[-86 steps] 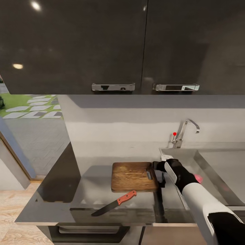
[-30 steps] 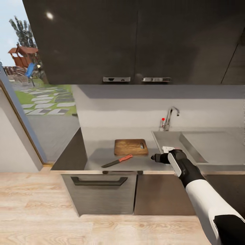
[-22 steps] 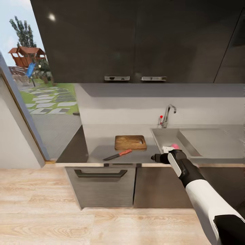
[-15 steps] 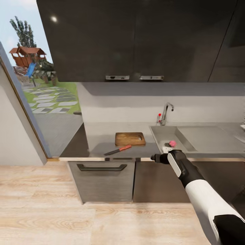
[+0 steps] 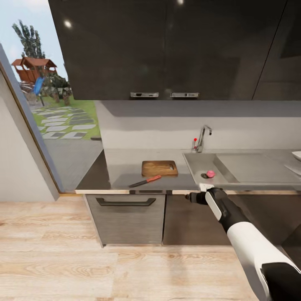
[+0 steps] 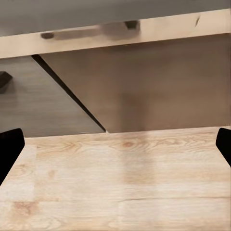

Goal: In the kitchen, take the Vidalia onion out of the sink, dice it on the chopping board with the paring knife, put the diced onion into the bowl on the countertop, then place both the paring knife and the chopping board into the sink.

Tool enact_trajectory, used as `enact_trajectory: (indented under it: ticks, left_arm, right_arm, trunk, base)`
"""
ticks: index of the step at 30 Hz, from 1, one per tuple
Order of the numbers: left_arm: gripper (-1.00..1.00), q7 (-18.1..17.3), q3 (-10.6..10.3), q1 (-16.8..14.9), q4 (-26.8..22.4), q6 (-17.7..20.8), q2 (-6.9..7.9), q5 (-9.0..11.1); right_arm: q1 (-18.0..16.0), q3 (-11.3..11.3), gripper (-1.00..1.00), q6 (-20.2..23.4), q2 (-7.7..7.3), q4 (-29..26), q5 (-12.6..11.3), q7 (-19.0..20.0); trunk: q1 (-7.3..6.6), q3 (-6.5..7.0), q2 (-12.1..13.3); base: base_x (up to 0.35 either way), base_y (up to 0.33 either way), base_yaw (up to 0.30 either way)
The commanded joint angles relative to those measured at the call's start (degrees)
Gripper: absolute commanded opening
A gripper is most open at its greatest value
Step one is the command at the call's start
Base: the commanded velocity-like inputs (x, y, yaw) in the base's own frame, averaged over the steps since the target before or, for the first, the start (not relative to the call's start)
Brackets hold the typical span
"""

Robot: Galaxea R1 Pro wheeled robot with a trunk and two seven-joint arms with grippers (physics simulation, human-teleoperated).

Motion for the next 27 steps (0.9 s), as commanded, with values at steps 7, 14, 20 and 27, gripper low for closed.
enact_trajectory:
  ticks: [7, 14, 20, 27]
  left_arm:
    - [1.00, -0.17, 0.03, -0.01, 0.09, -0.26, 0.00, 0.12]
    - [1.00, -0.25, 0.30, -0.02, -0.36, -0.28, 0.06, -0.03]
    - [1.00, -0.26, 0.45, -0.04, -3.26, -0.23, 0.63, -0.06]
    - [1.00, 0.09, 0.55, -0.05, -13.50, 0.70, 0.77, -0.01]
  right_arm:
    - [-0.04, 0.39, 1.00, -9.65, 0.08, 7.53, -0.30, -0.28]
    - [0.43, 0.51, 1.00, -41.22, 1.35, 34.30, 0.01, -0.15]
    - [10.96, 0.54, 1.00, -58.29, 2.72, 38.74, 4.20, 0.47]
    - [26.34, 0.54, 1.00, -79.95, 2.72, 39.01, 13.34, 5.26]
  trunk:
    - [0.04, -0.11, -0.12]
    - [0.04, -0.11, -0.12]
    - [0.04, -0.11, -0.12]
    - [0.04, -0.11, -0.12]
  base:
    - [-0.001, 0.000, 0.000]
    - [0.000, 0.000, 0.000]
    - [0.000, 0.000, 0.000]
    - [0.000, 0.000, 0.000]
